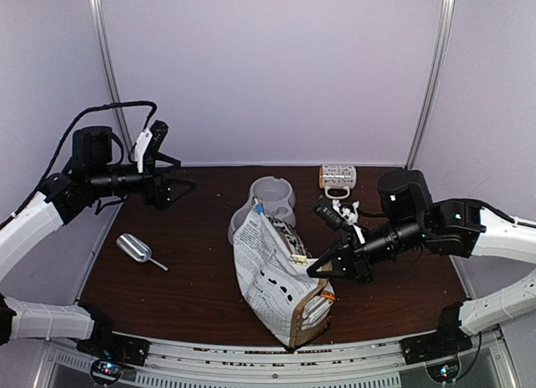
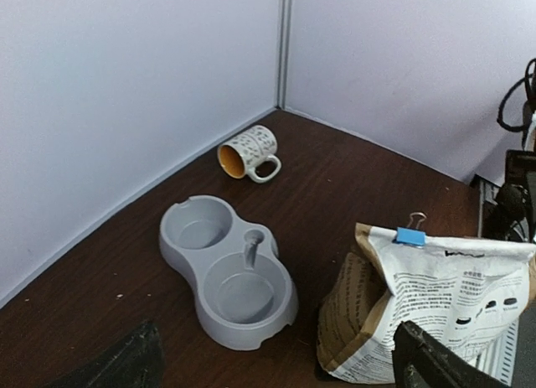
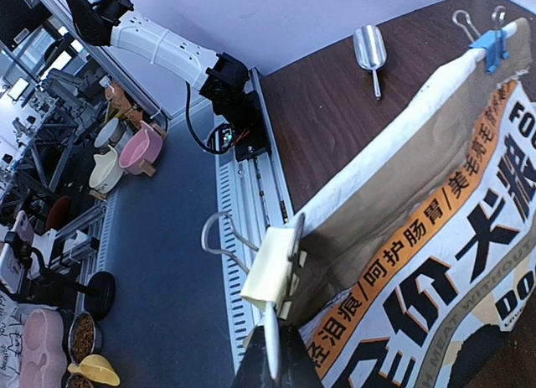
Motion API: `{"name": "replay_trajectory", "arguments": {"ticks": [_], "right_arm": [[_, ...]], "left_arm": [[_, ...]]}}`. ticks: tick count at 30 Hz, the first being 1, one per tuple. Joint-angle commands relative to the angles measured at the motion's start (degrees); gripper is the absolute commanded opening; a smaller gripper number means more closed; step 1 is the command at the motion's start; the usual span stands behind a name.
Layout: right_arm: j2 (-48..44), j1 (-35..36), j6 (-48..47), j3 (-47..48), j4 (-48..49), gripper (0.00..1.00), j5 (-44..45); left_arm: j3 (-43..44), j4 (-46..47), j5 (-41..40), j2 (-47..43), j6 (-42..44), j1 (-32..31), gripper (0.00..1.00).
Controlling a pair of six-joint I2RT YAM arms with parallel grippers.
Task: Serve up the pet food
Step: Move the pet food bag to the center of the board.
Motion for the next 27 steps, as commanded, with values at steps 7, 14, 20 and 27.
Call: {"name": "replay_trajectory", "arguments": {"ticks": [7,14,20,27], "right_arm": [[-9.4,-2.1,0.9,-1.4,-8.2,0.38,10.0],[-6.3,-1.2,0.2,10.3,-16.9,0.82,16.8],[2.2,0.1,3.6,22.7,-21.5,0.85,34.8],[20.7,4.4,3.4,40.1,-28.5,0.84,49.4]], "left_arm": [[3.0,2.7,5.6,8.9,-1.0,-8.3,0.98],[2.9,2.5,5.9,10.4,-1.8,-9.6,0.98],[2.7,0.8,-14.0,5.6,-4.8,-9.2,0.98],[1.2,1.9,-8.8,3.4,-15.8,6.7,0.98]]}}
